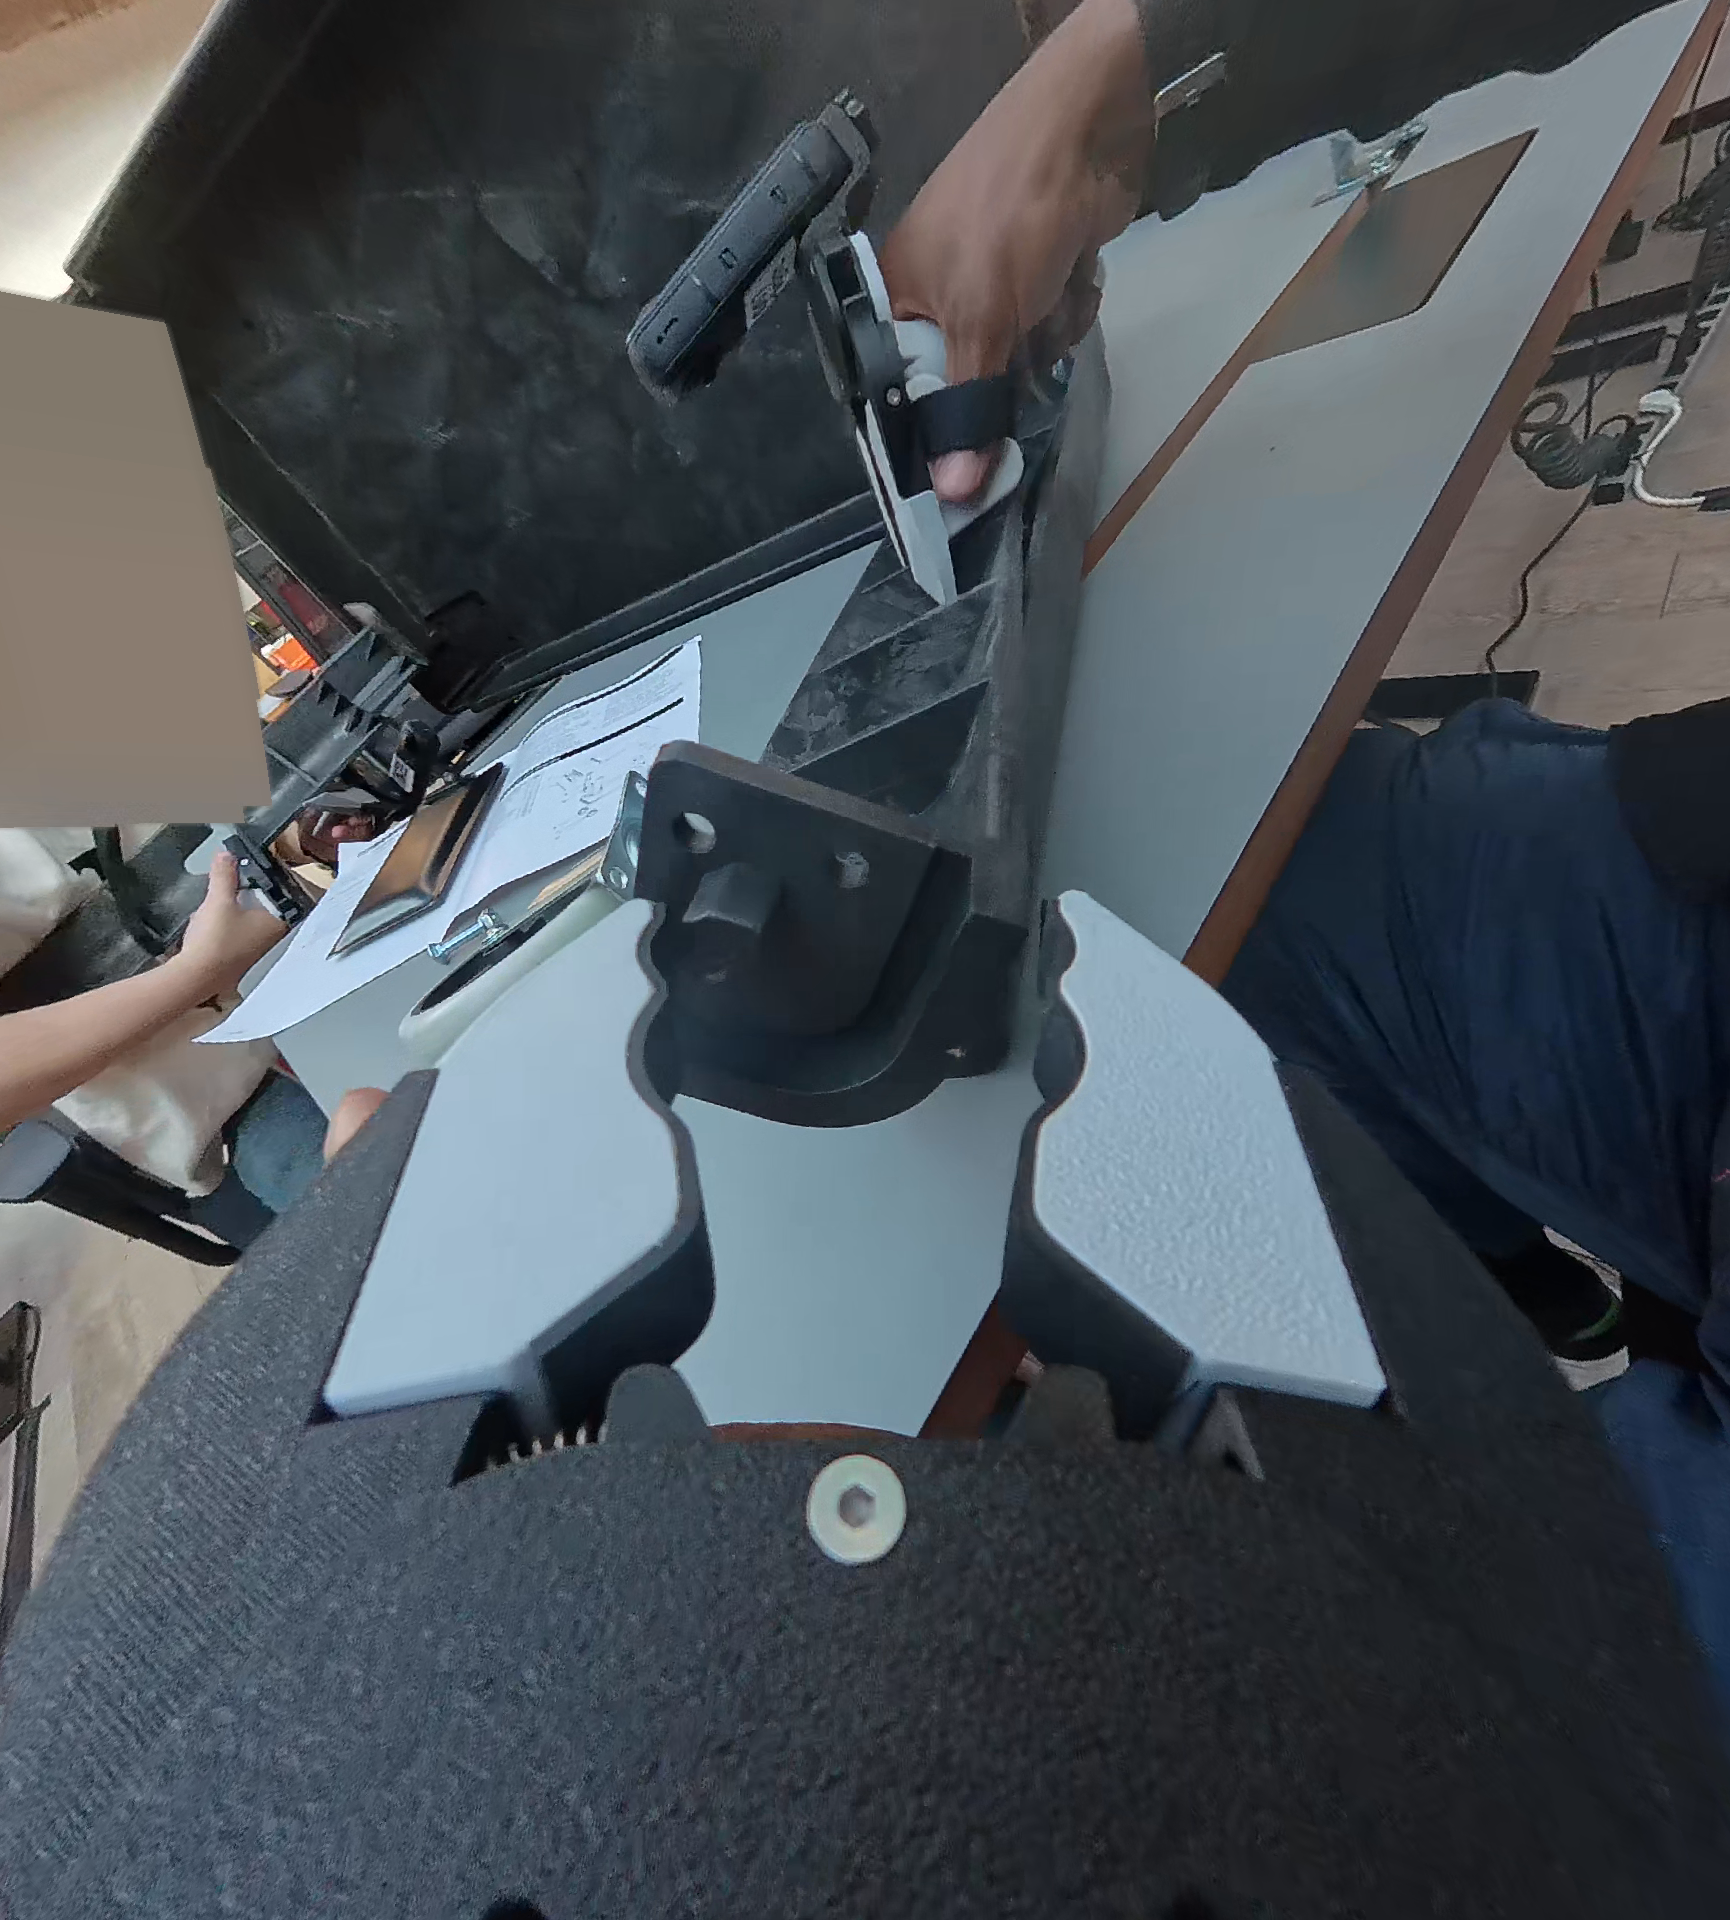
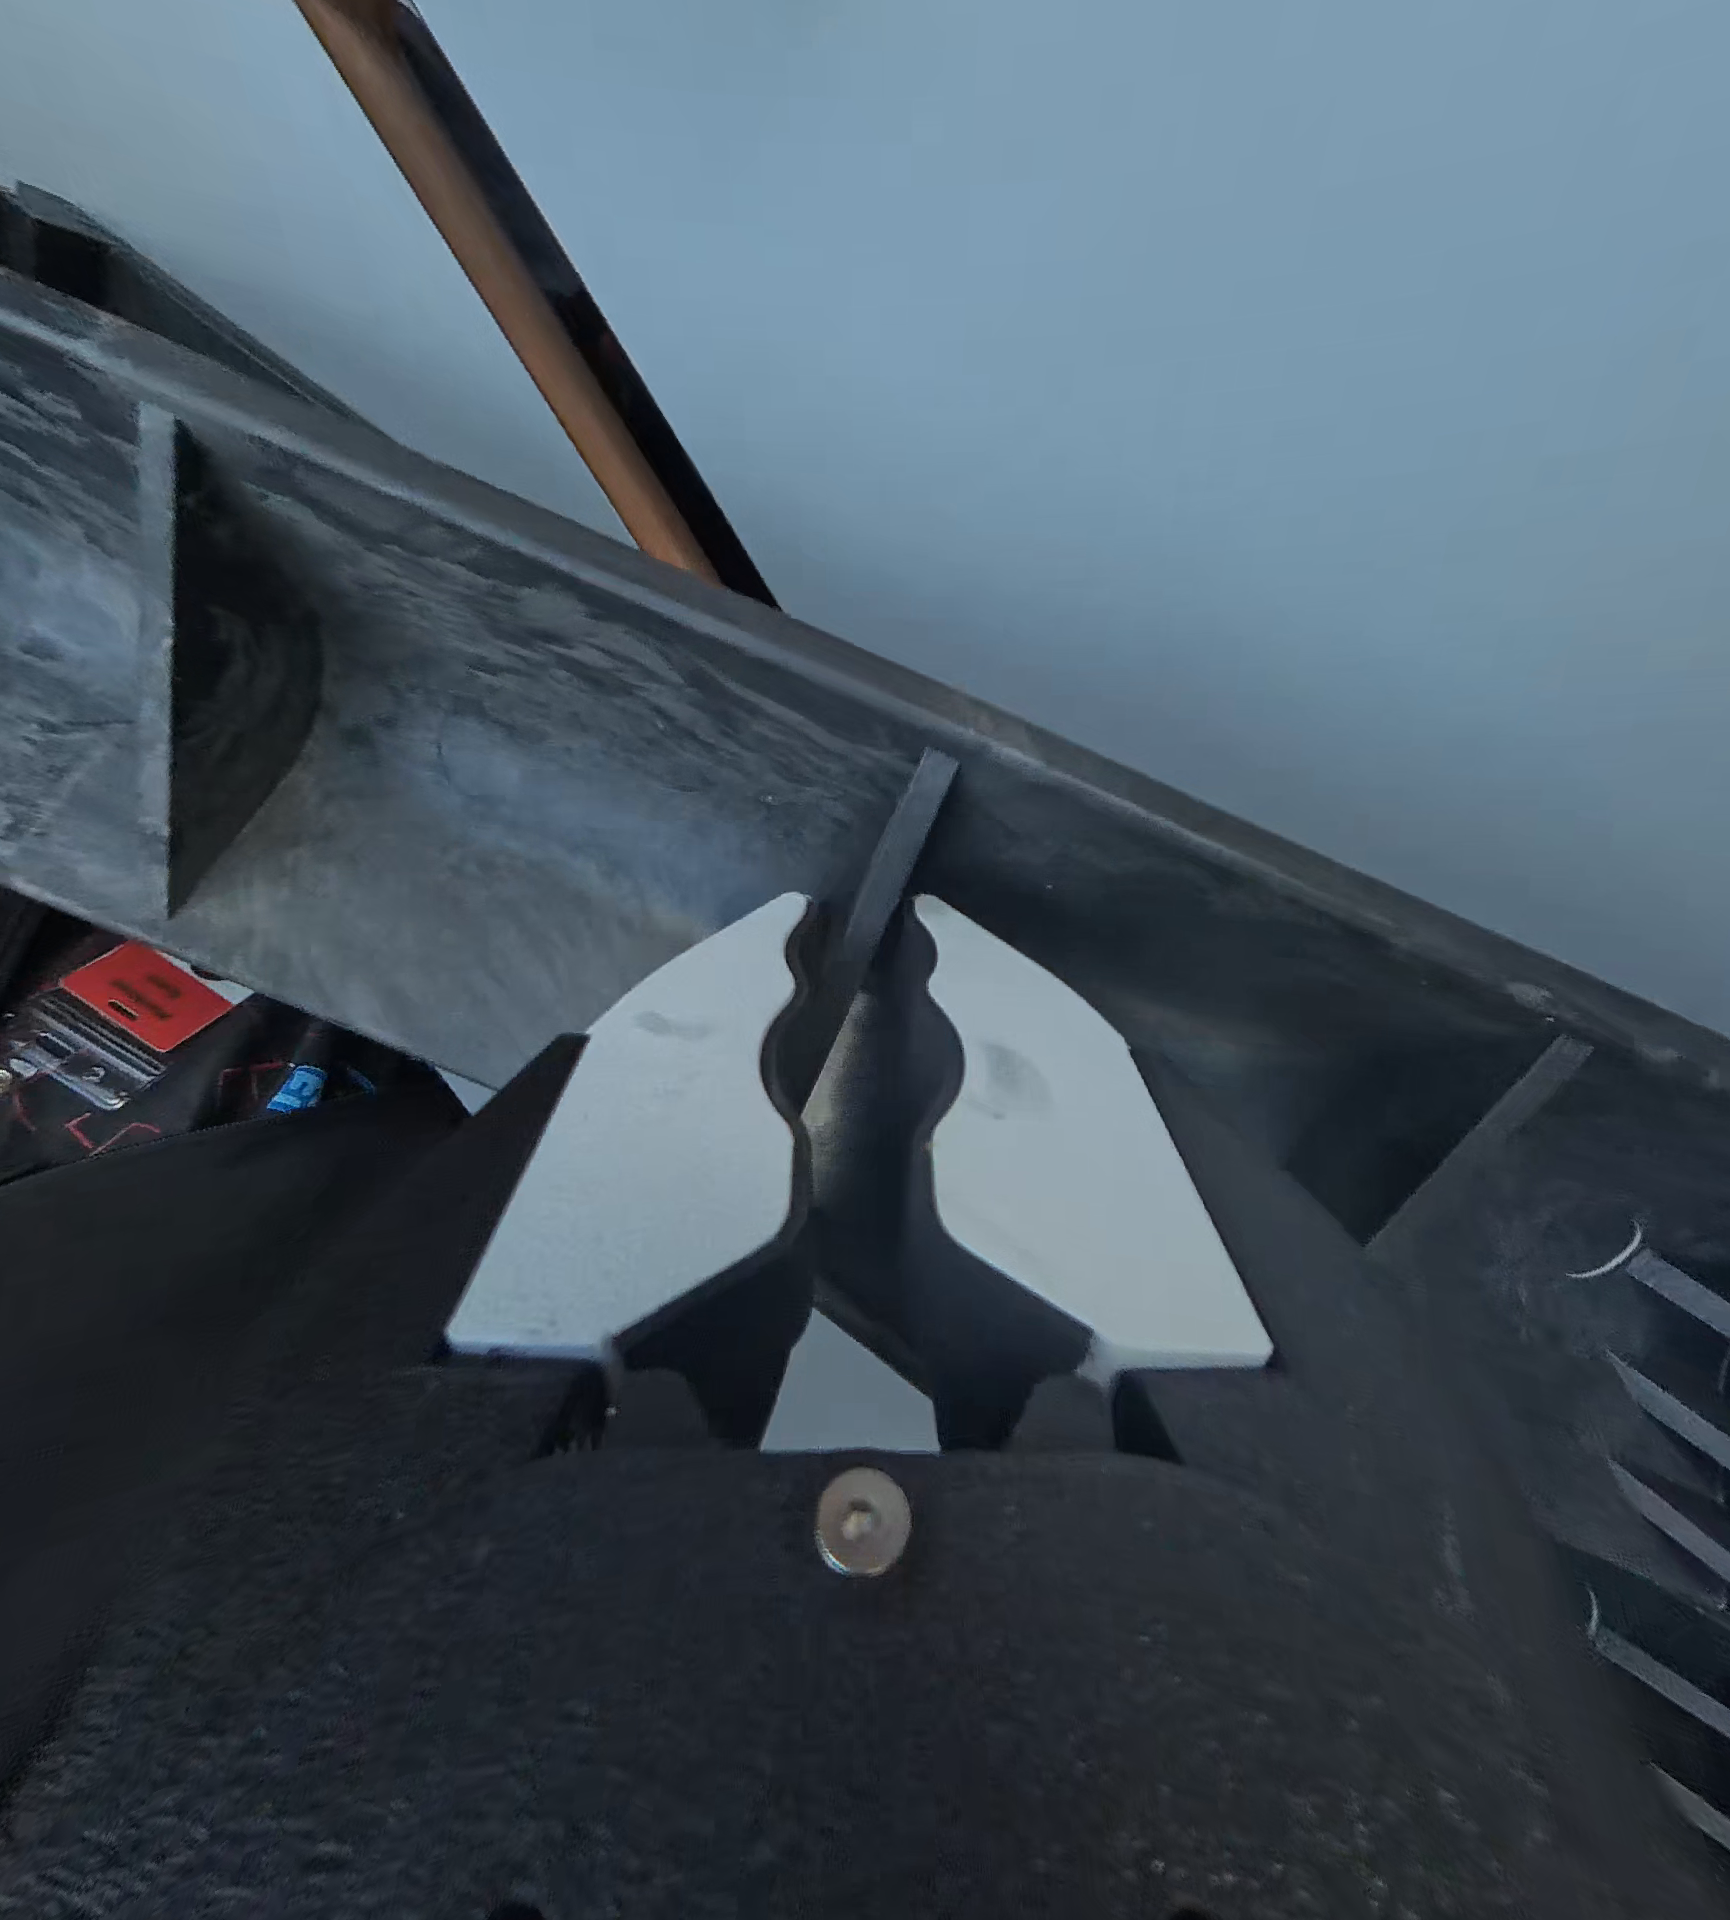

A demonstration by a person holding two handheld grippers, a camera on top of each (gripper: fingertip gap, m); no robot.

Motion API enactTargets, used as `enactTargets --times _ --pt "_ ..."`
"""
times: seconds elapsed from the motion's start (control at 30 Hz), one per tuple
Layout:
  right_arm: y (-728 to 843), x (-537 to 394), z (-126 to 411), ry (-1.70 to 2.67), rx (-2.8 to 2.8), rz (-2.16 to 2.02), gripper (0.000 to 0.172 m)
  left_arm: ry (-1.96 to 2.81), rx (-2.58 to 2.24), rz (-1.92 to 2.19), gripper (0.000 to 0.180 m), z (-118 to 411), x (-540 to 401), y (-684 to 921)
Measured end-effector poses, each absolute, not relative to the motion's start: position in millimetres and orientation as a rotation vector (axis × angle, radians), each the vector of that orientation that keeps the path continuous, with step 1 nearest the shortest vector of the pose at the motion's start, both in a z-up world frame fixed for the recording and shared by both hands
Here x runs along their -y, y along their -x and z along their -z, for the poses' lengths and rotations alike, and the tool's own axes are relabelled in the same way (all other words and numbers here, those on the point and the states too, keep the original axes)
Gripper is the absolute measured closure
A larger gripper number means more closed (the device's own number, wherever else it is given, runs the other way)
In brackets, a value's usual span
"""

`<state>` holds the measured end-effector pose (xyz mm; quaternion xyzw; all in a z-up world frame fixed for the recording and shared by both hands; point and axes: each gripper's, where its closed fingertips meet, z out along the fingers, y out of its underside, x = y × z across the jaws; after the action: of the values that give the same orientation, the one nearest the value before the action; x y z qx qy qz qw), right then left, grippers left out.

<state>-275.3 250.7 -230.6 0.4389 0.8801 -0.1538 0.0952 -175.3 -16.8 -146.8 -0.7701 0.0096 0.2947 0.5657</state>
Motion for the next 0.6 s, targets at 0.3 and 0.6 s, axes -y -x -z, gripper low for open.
enactTargets --times 0.3,0.6 --pt "277 -252 229 -1.271 -2.823 0.389 0.160 1.753 0.015 -0.759 0.114 145 13 167" --pt "266 -244 191 -1.306 -2.991 0.598 0.162 1.782 -0.114 -0.864 0.115 147 16 119"
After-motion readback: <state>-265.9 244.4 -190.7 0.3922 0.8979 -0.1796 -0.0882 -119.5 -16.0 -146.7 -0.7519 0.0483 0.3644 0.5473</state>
